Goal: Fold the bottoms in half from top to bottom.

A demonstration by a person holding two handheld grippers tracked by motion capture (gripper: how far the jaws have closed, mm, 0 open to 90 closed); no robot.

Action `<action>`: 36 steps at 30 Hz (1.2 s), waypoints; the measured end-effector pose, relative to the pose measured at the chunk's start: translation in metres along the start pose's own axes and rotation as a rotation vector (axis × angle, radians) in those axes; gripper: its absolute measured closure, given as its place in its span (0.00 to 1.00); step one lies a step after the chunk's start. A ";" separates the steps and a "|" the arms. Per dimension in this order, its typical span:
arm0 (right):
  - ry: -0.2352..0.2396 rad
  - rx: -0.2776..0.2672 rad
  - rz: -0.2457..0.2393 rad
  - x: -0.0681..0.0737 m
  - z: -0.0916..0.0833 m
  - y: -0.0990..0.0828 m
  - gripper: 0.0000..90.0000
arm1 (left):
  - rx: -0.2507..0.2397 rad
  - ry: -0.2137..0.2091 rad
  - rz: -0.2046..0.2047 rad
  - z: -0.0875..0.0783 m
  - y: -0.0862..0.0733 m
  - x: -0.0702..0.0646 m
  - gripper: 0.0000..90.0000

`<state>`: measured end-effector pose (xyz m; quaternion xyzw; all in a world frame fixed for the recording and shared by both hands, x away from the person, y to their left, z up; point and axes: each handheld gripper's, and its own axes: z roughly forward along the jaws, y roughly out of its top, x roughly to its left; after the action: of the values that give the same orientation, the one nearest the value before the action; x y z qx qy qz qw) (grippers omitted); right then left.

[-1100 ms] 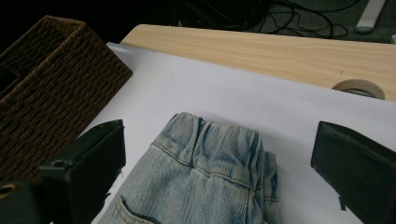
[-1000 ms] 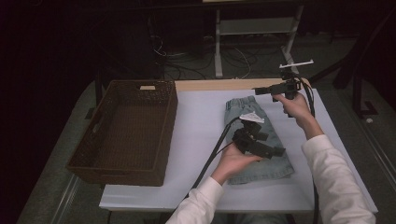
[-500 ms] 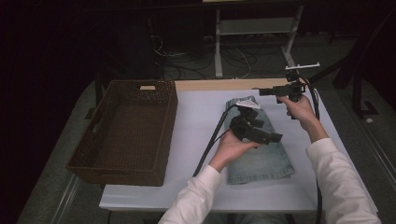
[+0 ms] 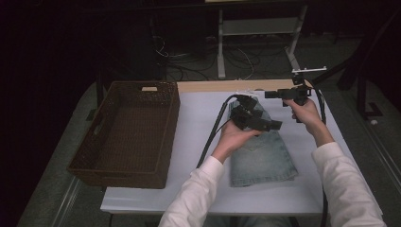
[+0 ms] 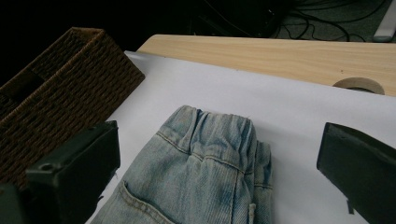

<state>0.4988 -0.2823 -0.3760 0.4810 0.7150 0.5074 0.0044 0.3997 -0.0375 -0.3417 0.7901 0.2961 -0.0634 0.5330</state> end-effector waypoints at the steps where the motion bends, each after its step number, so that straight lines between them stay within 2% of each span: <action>1: 0.001 0.001 0.001 0.000 0.000 0.000 0.00 | 0.000 0.007 0.000 -0.001 0.001 0.002 0.08; 8: 0.007 0.001 -0.002 -0.001 0.004 -0.002 0.00 | 0.008 0.062 0.004 -0.011 0.009 0.018 0.08; 10: 0.003 -0.010 -0.006 0.000 0.004 -0.003 0.00 | 0.003 0.076 -0.005 -0.014 0.010 0.023 0.08; 19: -0.015 0.005 0.012 -0.005 0.008 -0.009 0.00 | -0.008 0.126 -0.033 -0.026 0.011 0.049 0.08; 26: -0.028 0.012 0.034 -0.009 0.008 -0.010 0.00 | 0.007 0.188 -0.036 -0.025 0.010 0.066 0.08; 30: -0.027 0.014 0.038 -0.011 0.010 -0.012 0.00 | 0.017 0.196 -0.049 -0.022 0.008 0.074 0.08; 36: -0.043 0.028 0.044 -0.013 0.014 -0.015 0.00 | 0.006 0.210 -0.079 -0.021 0.006 0.084 0.08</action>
<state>0.5016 -0.2816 -0.3999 0.5073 0.7110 0.4870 0.0019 0.4672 0.0128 -0.3630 0.7816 0.3811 -0.0020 0.4937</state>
